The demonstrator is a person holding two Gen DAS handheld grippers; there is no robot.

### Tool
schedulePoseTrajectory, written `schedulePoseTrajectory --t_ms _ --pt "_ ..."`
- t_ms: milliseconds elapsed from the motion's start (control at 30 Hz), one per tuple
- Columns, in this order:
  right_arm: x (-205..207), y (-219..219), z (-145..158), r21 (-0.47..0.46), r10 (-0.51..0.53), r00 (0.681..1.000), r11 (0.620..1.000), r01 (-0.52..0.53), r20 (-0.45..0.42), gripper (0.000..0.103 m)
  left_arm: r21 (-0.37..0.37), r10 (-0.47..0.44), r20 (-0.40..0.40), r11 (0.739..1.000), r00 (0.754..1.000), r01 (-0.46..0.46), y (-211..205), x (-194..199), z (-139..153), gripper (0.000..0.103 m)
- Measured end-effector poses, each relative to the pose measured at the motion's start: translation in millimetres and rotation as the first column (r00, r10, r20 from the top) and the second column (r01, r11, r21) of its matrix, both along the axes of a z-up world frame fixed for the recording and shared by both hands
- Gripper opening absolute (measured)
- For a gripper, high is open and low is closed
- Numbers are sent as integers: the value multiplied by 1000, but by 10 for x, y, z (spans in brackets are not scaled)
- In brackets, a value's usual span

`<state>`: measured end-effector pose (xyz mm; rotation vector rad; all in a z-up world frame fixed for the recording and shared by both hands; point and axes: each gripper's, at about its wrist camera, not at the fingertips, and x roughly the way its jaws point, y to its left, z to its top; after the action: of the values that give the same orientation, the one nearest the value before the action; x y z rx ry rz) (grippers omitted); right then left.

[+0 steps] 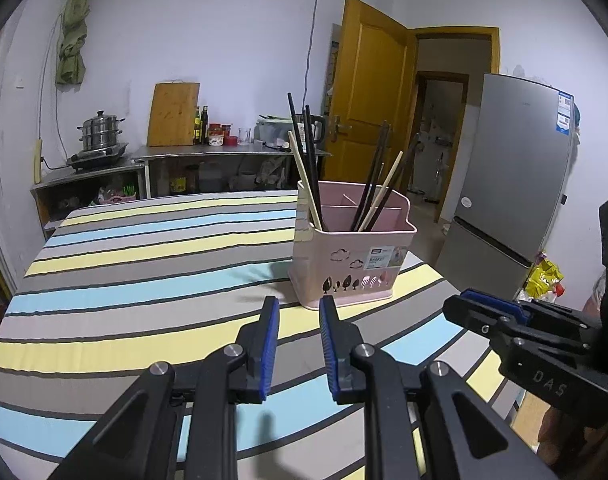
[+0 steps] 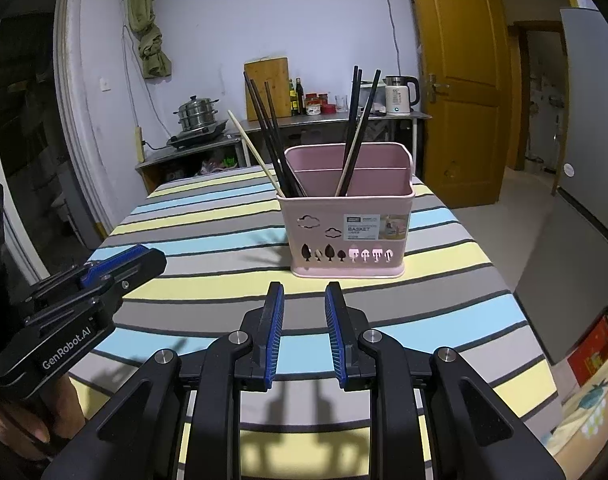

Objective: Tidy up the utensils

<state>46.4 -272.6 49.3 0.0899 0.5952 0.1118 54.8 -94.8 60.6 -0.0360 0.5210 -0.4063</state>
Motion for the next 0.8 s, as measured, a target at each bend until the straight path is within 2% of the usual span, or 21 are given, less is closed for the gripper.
schedulePoseTrajectory --t_ms 800 --pt "-41 37 10 1 -3 1000 1000 3 0 22 5 -15 6 1000 1000 15 -20 0 20 20"
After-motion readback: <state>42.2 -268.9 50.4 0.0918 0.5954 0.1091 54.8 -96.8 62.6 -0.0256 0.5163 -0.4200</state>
